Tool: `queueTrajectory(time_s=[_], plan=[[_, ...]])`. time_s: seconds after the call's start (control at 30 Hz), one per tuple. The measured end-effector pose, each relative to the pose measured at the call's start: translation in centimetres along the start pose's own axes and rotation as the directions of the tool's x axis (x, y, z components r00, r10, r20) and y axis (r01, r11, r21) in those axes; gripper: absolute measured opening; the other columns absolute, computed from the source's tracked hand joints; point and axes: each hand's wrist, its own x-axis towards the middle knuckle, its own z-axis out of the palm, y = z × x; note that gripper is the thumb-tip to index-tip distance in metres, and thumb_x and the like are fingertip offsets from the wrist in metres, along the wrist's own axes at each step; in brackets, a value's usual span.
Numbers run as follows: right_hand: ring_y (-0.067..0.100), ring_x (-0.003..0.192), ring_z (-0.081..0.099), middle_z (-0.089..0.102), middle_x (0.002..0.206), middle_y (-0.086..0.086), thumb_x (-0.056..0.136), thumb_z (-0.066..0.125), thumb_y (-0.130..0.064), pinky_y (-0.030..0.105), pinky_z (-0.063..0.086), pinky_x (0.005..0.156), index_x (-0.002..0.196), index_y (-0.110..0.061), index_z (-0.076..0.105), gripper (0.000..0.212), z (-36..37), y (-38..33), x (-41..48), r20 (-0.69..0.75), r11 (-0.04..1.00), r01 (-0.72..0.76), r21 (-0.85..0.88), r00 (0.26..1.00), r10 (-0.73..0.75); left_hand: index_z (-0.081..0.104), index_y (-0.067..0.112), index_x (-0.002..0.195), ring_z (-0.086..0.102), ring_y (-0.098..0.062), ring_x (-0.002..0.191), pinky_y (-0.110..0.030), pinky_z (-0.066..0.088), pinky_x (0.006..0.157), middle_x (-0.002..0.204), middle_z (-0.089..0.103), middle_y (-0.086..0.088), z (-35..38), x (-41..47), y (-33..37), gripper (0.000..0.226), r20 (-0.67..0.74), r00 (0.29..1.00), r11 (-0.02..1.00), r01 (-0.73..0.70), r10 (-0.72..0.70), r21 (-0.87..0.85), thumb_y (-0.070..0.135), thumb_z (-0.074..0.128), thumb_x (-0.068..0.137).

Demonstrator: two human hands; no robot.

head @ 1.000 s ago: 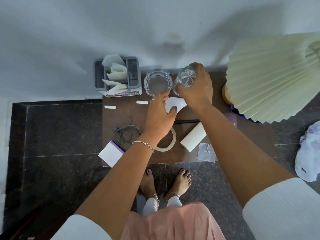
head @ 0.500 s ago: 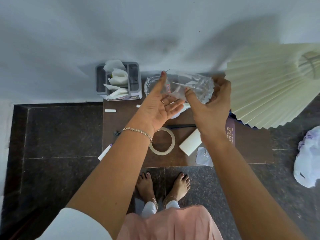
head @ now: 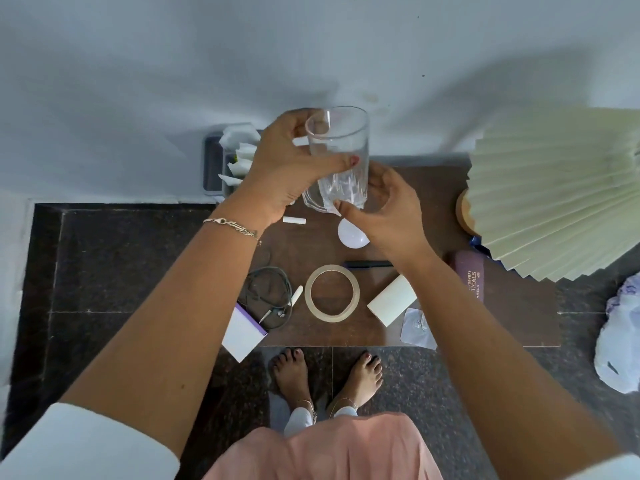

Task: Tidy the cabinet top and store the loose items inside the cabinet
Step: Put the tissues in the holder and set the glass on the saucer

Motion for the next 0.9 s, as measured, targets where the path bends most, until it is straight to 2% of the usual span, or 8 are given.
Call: queueTrajectory(time_s=[0.1, 0.17, 0.23, 0.33, 0.4, 0.5, 0.77, 0.9], plan=[[0.003, 0.103, 0.061, 0.066, 0.120, -0.004, 0.071, 0.084, -0.024, 0.018, 0.047, 0.093, 0.127, -0.013, 0.056, 0.064, 0.5, 0.4, 1.5, 0.024, 0.993, 0.019, -0.119, 1.000, -0.016, 0.052, 0.013, 0.122, 0.060, -0.016, 0.112, -0.029, 0.053, 0.094, 0.117, 0.060, 0.002, 0.3, 0.4, -0.5, 0.083, 0.049, 0.989, 0.977, -0.145, 0.139, 0.159, 0.024, 0.090, 0.050], [0.002, 0.101, 0.058, 0.065, 0.119, -0.006, 0.071, 0.083, -0.024, 0.017, 0.045, 0.091, 0.127, -0.015, 0.054, 0.064, 0.7, 0.5, 2.2, 0.025, 0.987, 0.017, -0.158, 1.000, -0.014, 0.049, 0.013, 0.123, 0.058, -0.014, 0.112, -0.032, 0.051, 0.097, 0.116, 0.057, 0.004, 0.5, 0.6, -1.0, 0.079, 0.084, 0.982, 0.953, -0.182, 0.166, 0.241, 0.015, 0.089, 0.055], [0.004, 0.102, 0.058, 0.065, 0.119, -0.005, 0.072, 0.081, -0.022, 0.020, 0.047, 0.091, 0.127, -0.015, 0.053, 0.062, 1.0, 0.8, 2.7, 0.040, 0.980, 0.015, -0.198, 0.999, -0.007, 0.047, 0.016, 0.120, 0.057, -0.014, 0.111, -0.034, 0.052, 0.096, 0.115, 0.055, 0.006, 0.6, 0.7, -1.4, 0.077, 0.118, 0.976, 0.925, -0.212, 0.183, 0.314, 0.017, 0.086, 0.055], [0.016, 0.108, 0.063, 0.066, 0.118, 0.000, 0.074, 0.077, -0.016, 0.031, 0.051, 0.094, 0.123, -0.014, 0.053, 0.055, 1.5, 1.3, 3.0, 0.059, 0.971, 0.010, -0.237, 0.998, 0.004, 0.046, 0.023, 0.117, 0.057, -0.014, 0.107, -0.028, 0.051, 0.090, 0.115, 0.055, 0.006, 0.6, 1.0, -1.8, 0.072, 0.143, 0.970, 0.878, -0.239, 0.196, 0.415, 0.033, 0.081, 0.054], [0.020, 0.108, 0.063, 0.067, 0.117, 0.002, 0.076, 0.075, -0.015, 0.031, 0.050, 0.091, 0.123, -0.013, 0.053, 0.052, 1.9, 1.7, 3.1, 0.057, 0.963, -0.002, -0.269, 0.998, 0.018, 0.046, 0.016, 0.122, 0.058, -0.016, 0.106, -0.024, 0.048, 0.086, 0.116, 0.057, 0.003, 0.5, 1.4, -2.4, 0.075, 0.158, 0.970, 0.847, -0.240, 0.186, 0.474, 0.027, 0.085, 0.058], [0.021, 0.108, 0.062, 0.066, 0.117, 0.003, 0.076, 0.075, -0.017, 0.027, 0.045, 0.086, 0.122, -0.013, 0.053, 0.052, 2.4, 2.2, 3.3, 0.060, 0.950, 0.004, -0.312, 0.998, 0.015, 0.044, 0.011, 0.125, 0.058, -0.015, 0.104, -0.020, 0.045, 0.084, 0.114, 0.057, 0.004, 0.4, 2.1, -3.1, 0.077, 0.166, 0.973, 0.818, -0.224, 0.158, 0.530, 0.017, 0.086, 0.061], [0.022, 0.109, 0.061, 0.065, 0.121, 0.002, 0.078, 0.075, -0.024, 0.028, 0.044, 0.085, 0.127, -0.015, 0.050, 0.055, 2.6, 2.7, 3.5, 0.042, 0.930, 0.007, -0.367, 0.999, 0.010, 0.041, 0.010, 0.125, 0.053, -0.012, 0.100, -0.018, 0.041, 0.081, 0.114, 0.054, 0.003, 1.0, 2.8, -3.9, 0.077, 0.166, 0.980, 0.790, -0.190, 0.113, 0.583, 0.013, 0.086, 0.062], [0.022, 0.110, 0.061, 0.063, 0.122, 0.001, 0.078, 0.076, -0.026, 0.028, 0.044, 0.085, 0.128, -0.016, 0.049, 0.058, 2.8, 2.9, 3.4, 0.051, 0.930, 0.018, -0.368, 0.999, 0.001, 0.039, 0.009, 0.128, 0.054, -0.016, 0.111, -0.015, 0.038, 0.083, 0.122, 0.054, -0.001, 0.9, 2.6, -4.0, 0.079, 0.167, 0.980, 0.784, -0.186, 0.106, 0.593, 0.011, 0.086, 0.064]])
